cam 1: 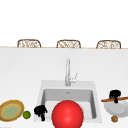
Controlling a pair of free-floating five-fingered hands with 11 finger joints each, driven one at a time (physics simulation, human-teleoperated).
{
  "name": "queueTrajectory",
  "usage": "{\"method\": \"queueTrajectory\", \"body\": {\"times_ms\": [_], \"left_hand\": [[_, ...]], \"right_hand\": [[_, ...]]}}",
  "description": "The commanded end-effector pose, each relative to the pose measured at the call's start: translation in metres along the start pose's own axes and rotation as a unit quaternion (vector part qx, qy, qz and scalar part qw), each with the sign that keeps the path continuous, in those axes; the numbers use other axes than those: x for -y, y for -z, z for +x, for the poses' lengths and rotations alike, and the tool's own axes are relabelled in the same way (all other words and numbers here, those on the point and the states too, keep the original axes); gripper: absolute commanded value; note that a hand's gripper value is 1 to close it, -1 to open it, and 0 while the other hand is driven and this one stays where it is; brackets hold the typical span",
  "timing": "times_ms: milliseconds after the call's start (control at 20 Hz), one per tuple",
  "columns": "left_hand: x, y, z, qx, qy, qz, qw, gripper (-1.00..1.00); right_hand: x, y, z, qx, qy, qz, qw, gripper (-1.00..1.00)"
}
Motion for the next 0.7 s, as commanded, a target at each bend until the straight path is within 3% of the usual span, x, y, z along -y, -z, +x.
{"method": "queueTrajectory", "body": {"times_ms": [0,650], "left_hand": [[0.0,0.0,0.0,0.0,0.0,0.0,1.0,0.0],[0.0,0.0,0.0,0.0,0.0,0.0,1.0,0.0]], "right_hand": [[0.017,-0.006,0.011,-0.024,0.021,-0.034,0.9989,1.0],[0.066,-0.004,0.054,-0.032,0.015,-0.011,0.9993,1.0]]}}
